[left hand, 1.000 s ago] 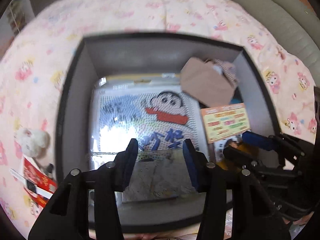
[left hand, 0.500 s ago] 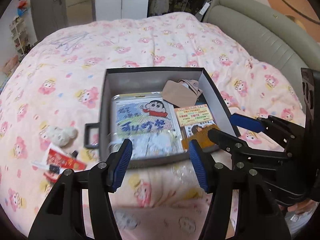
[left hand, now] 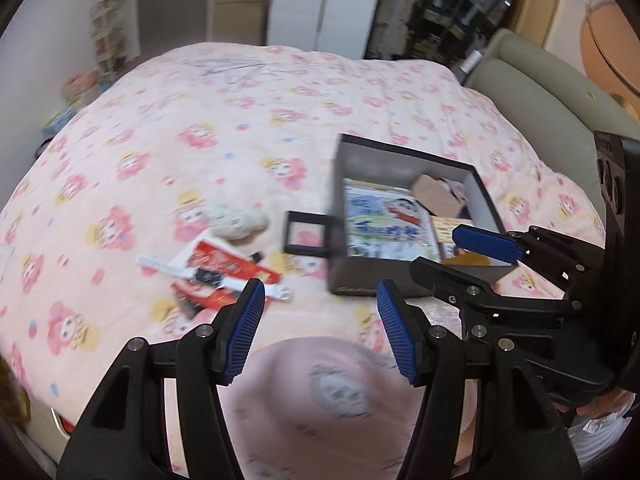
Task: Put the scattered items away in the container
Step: 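Withdraw the left gripper and move it to the white watch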
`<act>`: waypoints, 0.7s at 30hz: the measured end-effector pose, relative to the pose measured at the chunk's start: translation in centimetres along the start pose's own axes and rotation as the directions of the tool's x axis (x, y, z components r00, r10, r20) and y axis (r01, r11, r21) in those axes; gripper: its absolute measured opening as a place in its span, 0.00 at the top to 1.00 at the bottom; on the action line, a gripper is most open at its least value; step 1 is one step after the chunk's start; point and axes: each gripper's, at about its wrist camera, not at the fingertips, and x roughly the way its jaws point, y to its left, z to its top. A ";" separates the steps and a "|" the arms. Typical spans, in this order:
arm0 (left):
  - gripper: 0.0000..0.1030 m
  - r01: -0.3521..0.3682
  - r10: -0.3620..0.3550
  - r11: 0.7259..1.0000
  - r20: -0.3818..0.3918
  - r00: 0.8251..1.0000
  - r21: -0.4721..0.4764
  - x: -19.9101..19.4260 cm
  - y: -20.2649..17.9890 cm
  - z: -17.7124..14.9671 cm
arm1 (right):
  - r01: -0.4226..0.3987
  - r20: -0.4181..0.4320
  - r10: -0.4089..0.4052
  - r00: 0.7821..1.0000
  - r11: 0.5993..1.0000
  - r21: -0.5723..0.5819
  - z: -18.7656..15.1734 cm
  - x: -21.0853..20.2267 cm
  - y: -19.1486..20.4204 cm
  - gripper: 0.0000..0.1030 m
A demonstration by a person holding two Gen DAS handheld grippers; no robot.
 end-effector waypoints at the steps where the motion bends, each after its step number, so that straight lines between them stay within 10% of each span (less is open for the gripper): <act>1: 0.42 -0.011 0.011 1.000 0.012 1.000 -0.020 -0.1 0.9 -0.4 | -0.018 -0.002 0.017 1.000 1.000 -0.016 0.3 0.5 0.8 0.54; 12: 0.46 0.011 -0.021 0.960 -0.032 0.999 -0.281 5.3 11.2 -4.4 | -0.214 -0.203 0.201 0.958 0.976 -0.046 0.9 10.1 5.8 0.57; 21: 0.67 0.159 -0.209 0.879 -0.065 0.976 -0.450 13.0 16.3 -4.4 | -0.280 -0.312 0.272 0.910 0.960 0.020 1.9 15.1 4.8 0.66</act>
